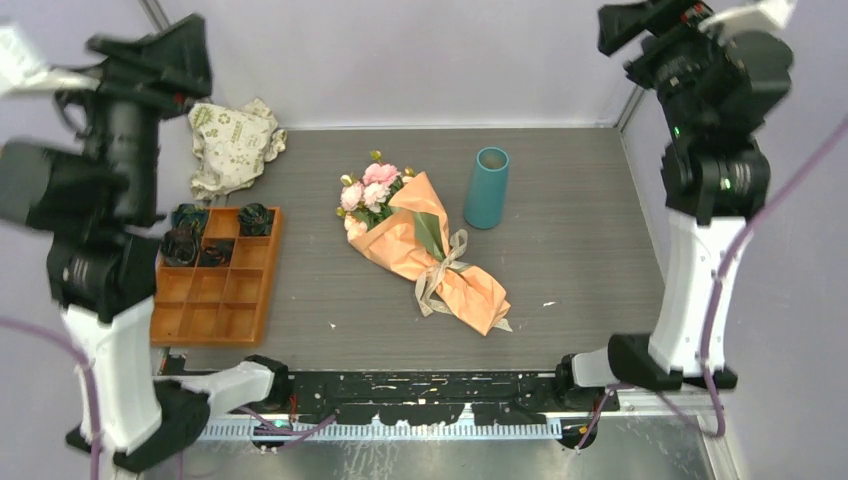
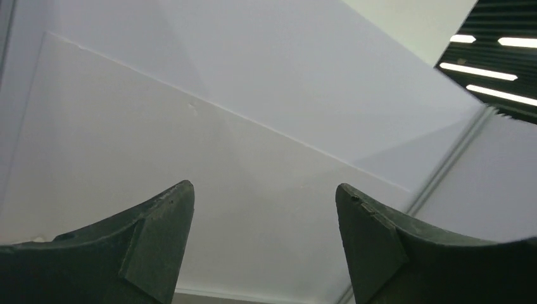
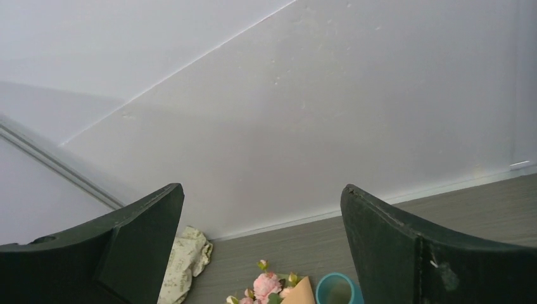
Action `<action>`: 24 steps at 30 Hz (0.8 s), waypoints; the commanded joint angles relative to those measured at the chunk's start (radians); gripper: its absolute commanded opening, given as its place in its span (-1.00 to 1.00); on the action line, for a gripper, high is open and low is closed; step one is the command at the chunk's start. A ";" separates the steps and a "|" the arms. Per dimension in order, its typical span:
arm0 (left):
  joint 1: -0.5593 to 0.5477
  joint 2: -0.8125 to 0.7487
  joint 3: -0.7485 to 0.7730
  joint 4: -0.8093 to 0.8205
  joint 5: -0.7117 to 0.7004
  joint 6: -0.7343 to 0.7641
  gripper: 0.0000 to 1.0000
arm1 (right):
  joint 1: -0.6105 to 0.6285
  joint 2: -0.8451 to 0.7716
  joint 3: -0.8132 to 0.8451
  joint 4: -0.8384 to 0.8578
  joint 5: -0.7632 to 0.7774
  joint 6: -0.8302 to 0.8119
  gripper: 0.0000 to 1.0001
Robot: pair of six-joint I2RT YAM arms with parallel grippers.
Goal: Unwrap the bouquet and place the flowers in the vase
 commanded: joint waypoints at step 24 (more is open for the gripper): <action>-0.087 0.193 -0.743 -0.113 0.270 -0.111 0.07 | 0.835 0.033 -0.809 -0.118 0.179 0.060 0.38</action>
